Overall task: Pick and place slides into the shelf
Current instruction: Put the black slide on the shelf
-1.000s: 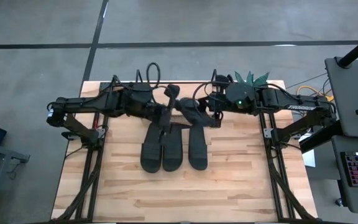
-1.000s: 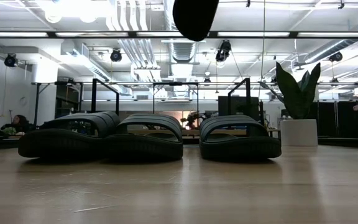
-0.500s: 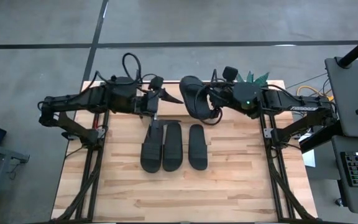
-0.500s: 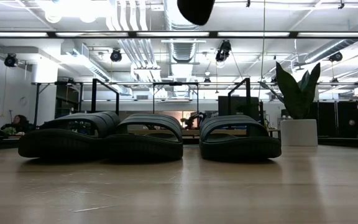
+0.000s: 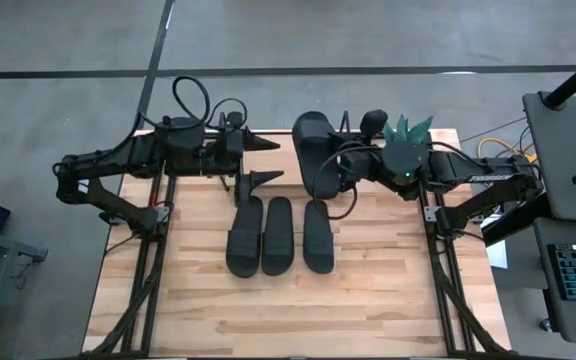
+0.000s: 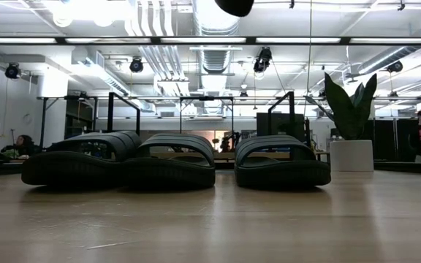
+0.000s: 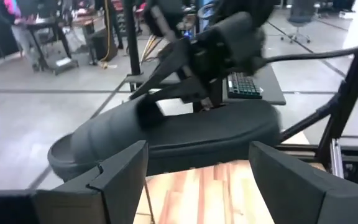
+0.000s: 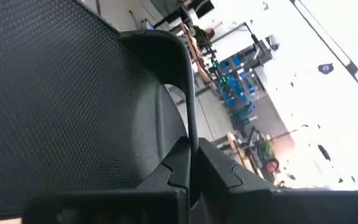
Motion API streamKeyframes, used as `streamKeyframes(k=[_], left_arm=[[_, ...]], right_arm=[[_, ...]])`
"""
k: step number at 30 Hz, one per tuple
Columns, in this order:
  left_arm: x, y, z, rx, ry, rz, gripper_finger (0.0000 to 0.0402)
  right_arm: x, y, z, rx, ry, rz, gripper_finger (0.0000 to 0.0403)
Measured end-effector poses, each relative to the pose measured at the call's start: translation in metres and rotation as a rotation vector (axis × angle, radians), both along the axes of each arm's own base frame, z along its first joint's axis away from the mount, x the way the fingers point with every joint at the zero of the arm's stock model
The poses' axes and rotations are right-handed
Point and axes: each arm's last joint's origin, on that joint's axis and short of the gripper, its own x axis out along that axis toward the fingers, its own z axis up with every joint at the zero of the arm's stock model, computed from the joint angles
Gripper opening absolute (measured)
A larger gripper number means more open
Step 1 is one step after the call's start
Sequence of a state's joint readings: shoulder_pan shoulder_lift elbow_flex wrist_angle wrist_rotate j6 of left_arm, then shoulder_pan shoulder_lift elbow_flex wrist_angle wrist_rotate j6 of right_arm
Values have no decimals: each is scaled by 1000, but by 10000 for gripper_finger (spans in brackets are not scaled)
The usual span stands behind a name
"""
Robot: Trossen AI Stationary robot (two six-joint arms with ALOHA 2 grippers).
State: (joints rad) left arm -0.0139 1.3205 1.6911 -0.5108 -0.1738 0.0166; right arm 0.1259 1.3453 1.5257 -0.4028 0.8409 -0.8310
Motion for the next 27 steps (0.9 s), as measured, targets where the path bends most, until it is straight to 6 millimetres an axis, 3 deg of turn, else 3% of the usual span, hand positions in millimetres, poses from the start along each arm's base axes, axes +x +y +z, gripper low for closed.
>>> streamKeyframes(k=[10,18,27], left_arm=[[26,17,-16,-165,19,79,264],[25,19,-17,-151,9,157,264],[27,19,-13,-175,-40,171,264]], right_arm=[[-3,12,3,-128,71,-37,9],[-4,10,2,-180,122,-140,9],[22,13,-20,-277,274,-194,8]])
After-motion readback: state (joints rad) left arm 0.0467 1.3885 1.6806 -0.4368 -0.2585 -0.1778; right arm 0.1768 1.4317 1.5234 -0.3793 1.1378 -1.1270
